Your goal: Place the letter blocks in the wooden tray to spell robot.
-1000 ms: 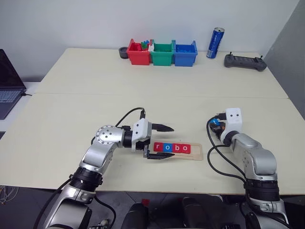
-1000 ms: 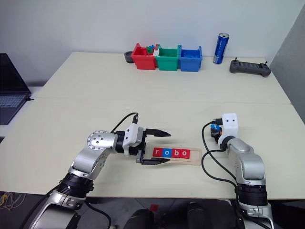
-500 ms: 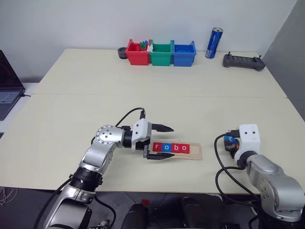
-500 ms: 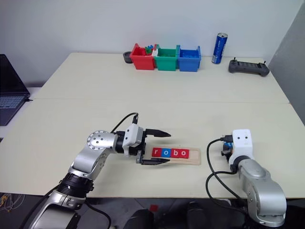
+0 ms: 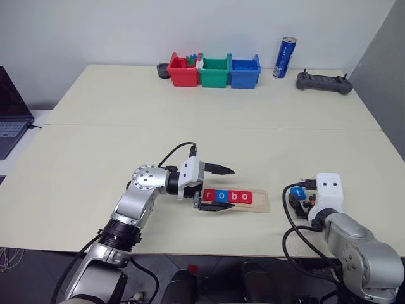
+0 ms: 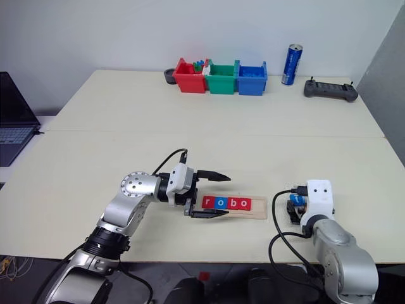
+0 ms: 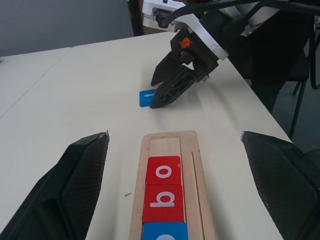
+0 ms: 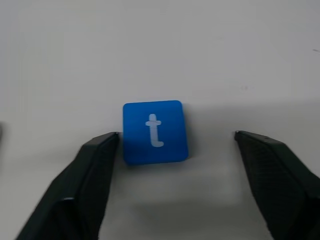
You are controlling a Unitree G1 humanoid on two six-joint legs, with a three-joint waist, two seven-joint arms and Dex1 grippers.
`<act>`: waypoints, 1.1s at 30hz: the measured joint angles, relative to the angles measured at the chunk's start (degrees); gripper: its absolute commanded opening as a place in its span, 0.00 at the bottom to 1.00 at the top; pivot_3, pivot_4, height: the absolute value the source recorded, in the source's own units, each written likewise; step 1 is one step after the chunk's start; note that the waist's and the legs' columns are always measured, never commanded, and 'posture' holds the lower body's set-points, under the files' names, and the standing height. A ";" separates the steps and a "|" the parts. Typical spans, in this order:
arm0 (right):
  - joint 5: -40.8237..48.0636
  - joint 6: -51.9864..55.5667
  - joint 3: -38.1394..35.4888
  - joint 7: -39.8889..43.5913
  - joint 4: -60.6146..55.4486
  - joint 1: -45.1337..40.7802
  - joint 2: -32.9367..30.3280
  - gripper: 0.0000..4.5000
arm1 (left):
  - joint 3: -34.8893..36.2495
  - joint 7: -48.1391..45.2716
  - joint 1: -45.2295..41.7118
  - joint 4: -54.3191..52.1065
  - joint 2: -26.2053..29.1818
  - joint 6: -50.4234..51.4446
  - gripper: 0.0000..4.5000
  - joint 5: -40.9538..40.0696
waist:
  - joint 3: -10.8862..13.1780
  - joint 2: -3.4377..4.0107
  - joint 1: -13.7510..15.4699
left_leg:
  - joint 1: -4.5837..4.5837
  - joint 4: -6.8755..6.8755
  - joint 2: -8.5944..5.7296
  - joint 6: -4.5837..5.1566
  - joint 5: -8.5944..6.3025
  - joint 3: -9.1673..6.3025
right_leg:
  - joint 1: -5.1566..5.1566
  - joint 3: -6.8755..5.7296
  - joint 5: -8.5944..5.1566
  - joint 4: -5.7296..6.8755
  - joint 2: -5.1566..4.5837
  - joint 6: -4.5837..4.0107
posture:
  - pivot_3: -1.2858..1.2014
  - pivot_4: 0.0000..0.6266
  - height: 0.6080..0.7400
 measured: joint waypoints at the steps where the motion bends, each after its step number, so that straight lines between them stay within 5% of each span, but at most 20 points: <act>1: 0.07 0.03 -0.30 0.24 0.09 -0.32 -0.23 1.00 | 0.00 -0.02 0.00 0.05 0.00 -0.06 1.00 0.10 | 0.00 0.00 -0.01 | 0.00 0.00 0.00 0.00 0.00 0.01 | 0.00 0.00 0.00 0.00 0.00 0.00 | 0.52 0.24 1.00; 8: 1.15 -1.79 -2.00 4.33 0.19 -8.43 -6.90 1.00 | 0.00 0.27 0.01 0.67 -0.67 -0.93 1.00 0.41 | 0.01 0.00 0.03 | -0.02 -0.01 -0.01 0.00 0.00 -0.03 | -0.01 -0.03 0.00 -0.01 -0.01 0.00 | 0.52 0.24 1.00; 12: 4.98 -8.92 -1.04 13.84 4.01 -9.82 -15.82 1.00 | -0.15 0.35 -0.15 1.13 -1.49 -1.05 1.00 0.51 | 0.01 -0.01 0.05 | -0.04 -0.01 -0.03 0.01 0.00 0.01 | 0.01 -0.03 0.00 -0.07 -0.03 0.00 | 0.52 0.24 1.00; 15: 7.04 -18.56 0.49 24.32 9.78 -6.51 -24.93 1.00 | -0.25 0.29 -0.50 2.29 -1.66 -1.33 1.00 0.65 | 0.03 -0.05 0.20 | -0.04 -0.02 -0.04 0.02 -0.01 -0.01 | 0.08 -0.08 -0.01 -0.16 -0.04 0.01 | 0.52 0.24 1.00; 20: 5.62 -57.06 2.89 49.51 29.90 1.96 -37.96 1.00 | -0.19 -0.16 -1.40 3.43 -1.58 -2.18 1.00 0.71 | 0.10 -0.16 0.36 | 0.10 0.01 -0.08 0.02 -0.01 0.05 | 0.33 -0.08 -0.01 -0.34 -0.10 0.06 | 0.52 0.24 1.00; 25: 4.26 -77.18 5.17 61.80 47.07 -1.45 -41.70 1.00 | -0.24 -0.78 -2.01 3.62 -1.69 -2.40 1.00 0.71 | 0.11 -0.18 -0.34 | 0.35 -0.02 -0.01 0.02 -0.01 0.15 | 0.42 0.05 0.00 -0.21 -0.04 0.05 | 0.52 0.24 1.00; 33: 3.83 -84.92 11.50 69.57 57.03 -8.32 -41.69 1.00 | -0.20 -0.67 -2.00 4.12 -1.70 -2.39 1.00 0.82 | 0.11 -0.18 0.07 | 0.33 0.01 -0.04 0.02 -0.01 0.09 | 0.42 0.04 0.00 -0.20 -0.06 0.04 | 0.52 0.24 1.00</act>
